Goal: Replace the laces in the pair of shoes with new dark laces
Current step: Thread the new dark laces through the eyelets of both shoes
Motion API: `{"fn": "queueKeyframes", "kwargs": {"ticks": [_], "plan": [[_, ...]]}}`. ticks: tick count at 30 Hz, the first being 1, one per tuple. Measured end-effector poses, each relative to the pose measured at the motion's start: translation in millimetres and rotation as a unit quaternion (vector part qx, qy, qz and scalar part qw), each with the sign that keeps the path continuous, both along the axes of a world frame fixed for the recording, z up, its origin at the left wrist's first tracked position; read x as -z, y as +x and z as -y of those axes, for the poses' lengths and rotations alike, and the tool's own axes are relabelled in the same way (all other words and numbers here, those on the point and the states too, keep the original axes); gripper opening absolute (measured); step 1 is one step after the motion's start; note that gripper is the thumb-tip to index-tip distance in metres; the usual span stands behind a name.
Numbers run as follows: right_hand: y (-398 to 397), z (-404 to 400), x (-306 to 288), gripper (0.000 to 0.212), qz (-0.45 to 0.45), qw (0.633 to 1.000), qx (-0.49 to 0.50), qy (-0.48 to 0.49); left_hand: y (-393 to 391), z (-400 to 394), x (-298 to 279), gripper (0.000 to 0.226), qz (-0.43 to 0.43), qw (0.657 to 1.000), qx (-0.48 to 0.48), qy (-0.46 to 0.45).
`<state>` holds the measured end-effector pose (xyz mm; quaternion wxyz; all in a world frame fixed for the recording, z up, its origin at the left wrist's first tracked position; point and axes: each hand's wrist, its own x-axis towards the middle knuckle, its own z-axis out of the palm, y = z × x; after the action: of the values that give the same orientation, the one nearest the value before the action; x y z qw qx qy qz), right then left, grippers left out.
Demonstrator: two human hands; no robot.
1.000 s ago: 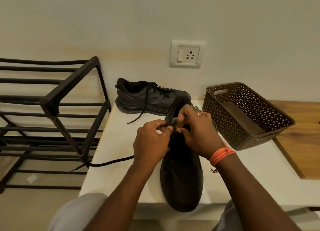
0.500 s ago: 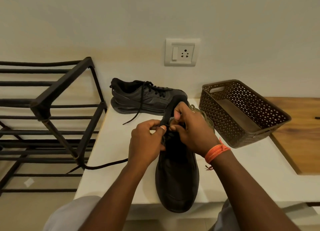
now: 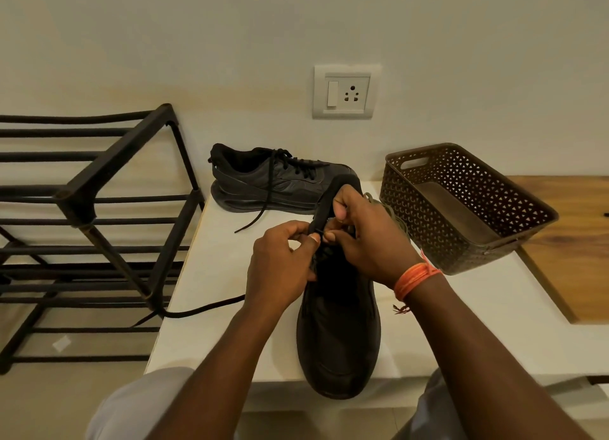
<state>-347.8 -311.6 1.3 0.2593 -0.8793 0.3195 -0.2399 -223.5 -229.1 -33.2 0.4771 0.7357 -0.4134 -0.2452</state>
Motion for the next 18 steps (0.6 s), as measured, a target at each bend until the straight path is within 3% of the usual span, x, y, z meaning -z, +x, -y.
{"fn": "queueKeyframes", "kwargs": {"ticks": [6, 10, 13, 18], "plan": [[0.5, 4.8, -1.1, 0.032, 0.017, 1.0, -0.006, 0.005, -2.0, -2.4, 0.5, 0.034, 0.062, 0.998, -0.003, -0.015], [2.9, 8.8, 0.3, 0.025, 0.035, 0.999, -0.009, -0.01, 3.2, 0.4, 1.9, 0.023, 0.079, 0.997, -0.006, -0.018], [2.5, 11.1, 0.3, 0.022, 0.022, 1.0, -0.01, -0.018, 5.8, 1.5, 4.9, 0.018, 0.069, 0.998, 0.001, -0.016], [-5.8, 14.3, 1.7, 0.026, 0.064, 0.995, -0.043, 0.06, 4.3, 2.3, 8.6, 0.017, 0.027, 0.999, -0.011, -0.013]]}}
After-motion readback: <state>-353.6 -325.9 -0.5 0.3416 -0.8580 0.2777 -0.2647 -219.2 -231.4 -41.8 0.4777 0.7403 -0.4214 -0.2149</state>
